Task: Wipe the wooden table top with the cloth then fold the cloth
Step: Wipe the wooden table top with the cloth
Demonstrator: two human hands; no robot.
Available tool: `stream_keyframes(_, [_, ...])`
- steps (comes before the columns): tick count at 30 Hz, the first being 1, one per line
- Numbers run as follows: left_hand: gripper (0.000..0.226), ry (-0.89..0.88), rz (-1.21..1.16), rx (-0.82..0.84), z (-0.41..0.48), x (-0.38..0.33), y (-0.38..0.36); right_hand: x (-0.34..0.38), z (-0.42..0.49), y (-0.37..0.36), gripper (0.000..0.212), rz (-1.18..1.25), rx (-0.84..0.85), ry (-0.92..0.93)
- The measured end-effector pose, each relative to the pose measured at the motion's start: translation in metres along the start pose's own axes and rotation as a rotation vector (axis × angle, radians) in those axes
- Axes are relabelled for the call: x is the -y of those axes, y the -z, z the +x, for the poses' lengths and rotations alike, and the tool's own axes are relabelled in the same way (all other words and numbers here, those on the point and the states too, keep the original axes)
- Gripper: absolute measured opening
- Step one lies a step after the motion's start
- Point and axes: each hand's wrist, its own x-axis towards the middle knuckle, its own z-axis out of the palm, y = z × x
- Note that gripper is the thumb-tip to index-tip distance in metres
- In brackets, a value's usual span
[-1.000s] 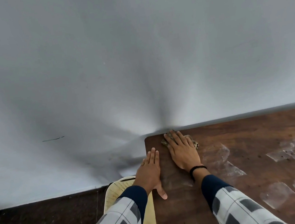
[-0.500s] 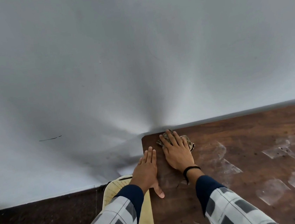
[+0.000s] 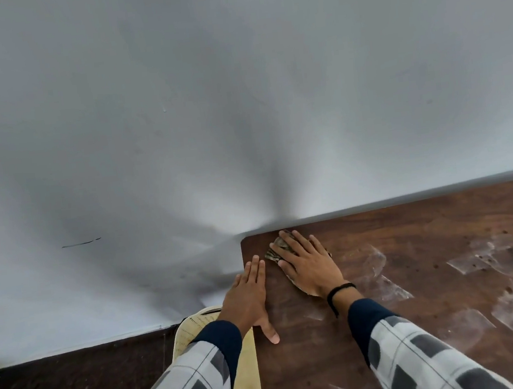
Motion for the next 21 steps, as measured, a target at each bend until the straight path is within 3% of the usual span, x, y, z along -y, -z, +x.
stream_keyframes(6, [0.162, 0.025, 0.030, -0.064, -0.006, 0.002, -0.004, 0.025, -0.005, -0.011, 0.053, 0.056, -0.068, -0.190])
stream_keyframes(10, [0.156, 0.118, 0.043, -0.156, -0.019, 0.000, -0.019, 0.027, -0.009, -0.015, 0.054, 0.018, -0.042, -0.144])
stream_keyframes(15, [0.133, 0.196, -0.045, -0.213, -0.037, -0.001, -0.040, 0.019, 0.016, -0.004, 0.053, -0.020, 0.017, 0.043])
stream_keyframes(19, [0.129, 0.171, 0.008, -0.188, -0.038, 0.000, -0.038, 0.036, 0.038, 0.000, 0.051, 0.028, -0.052, -0.097])
stream_keyframes(21, [0.126, 0.147, 0.063, -0.163, -0.038, 0.001, -0.036, 0.047, 0.026, -0.012, 0.052, 0.009, -0.076, -0.075])
